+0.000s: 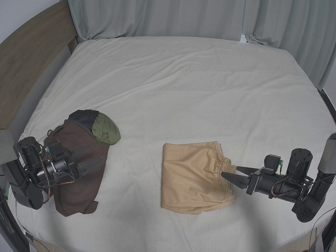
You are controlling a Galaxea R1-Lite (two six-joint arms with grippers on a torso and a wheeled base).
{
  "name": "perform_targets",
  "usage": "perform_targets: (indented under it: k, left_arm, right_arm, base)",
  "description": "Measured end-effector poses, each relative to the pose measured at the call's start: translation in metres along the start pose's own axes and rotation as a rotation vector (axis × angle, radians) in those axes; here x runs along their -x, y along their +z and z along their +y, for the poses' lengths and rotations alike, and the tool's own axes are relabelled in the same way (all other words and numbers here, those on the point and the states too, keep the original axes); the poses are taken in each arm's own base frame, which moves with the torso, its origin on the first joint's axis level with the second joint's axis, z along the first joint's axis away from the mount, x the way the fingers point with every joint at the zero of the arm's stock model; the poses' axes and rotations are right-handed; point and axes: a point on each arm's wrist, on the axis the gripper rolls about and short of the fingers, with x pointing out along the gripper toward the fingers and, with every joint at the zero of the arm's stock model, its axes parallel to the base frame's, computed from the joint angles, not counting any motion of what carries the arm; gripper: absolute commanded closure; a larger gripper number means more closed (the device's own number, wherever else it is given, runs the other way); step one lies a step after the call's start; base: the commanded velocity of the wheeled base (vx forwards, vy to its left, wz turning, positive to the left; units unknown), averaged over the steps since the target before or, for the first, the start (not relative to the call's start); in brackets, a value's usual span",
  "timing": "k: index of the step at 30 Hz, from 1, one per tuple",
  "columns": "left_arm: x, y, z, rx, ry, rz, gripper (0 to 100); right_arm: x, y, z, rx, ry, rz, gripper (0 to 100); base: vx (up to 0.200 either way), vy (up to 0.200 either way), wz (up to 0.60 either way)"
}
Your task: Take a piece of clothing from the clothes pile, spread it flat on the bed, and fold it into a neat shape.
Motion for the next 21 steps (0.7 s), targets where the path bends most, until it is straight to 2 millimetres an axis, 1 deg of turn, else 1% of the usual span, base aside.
perform_targets:
  k: [7,9,14,21]
  left_arm:
    - [0.013,0.000,0.009,-0.218,0.031,-0.004,0]
    - [0.015,0.001,0.011,-0.248,0.034,-0.009,0]
    - [0.017,0.005,0.014,-0.273,0.040,-0.020,0]
    - [0.020,0.008,0.011,-0.287,0.020,-0.026,0]
  right_arm:
    - [0.003,-0.005,0.000,-0.013,-0.008,0.023,0]
    - [0.003,-0.009,-0.002,-0.021,-0.018,0.039,0]
    - [0.003,-0.021,-0.009,-0.047,-0.069,0.085,0]
    - [0.000,-0.040,-0.020,-0.084,-0.123,0.166,0]
  base:
    - [0.000,0.000,0.00]
    - [0.000,0.000,0.00]
    - [0.000,0.000,0.00]
    - [0.000,0.000,0.00]
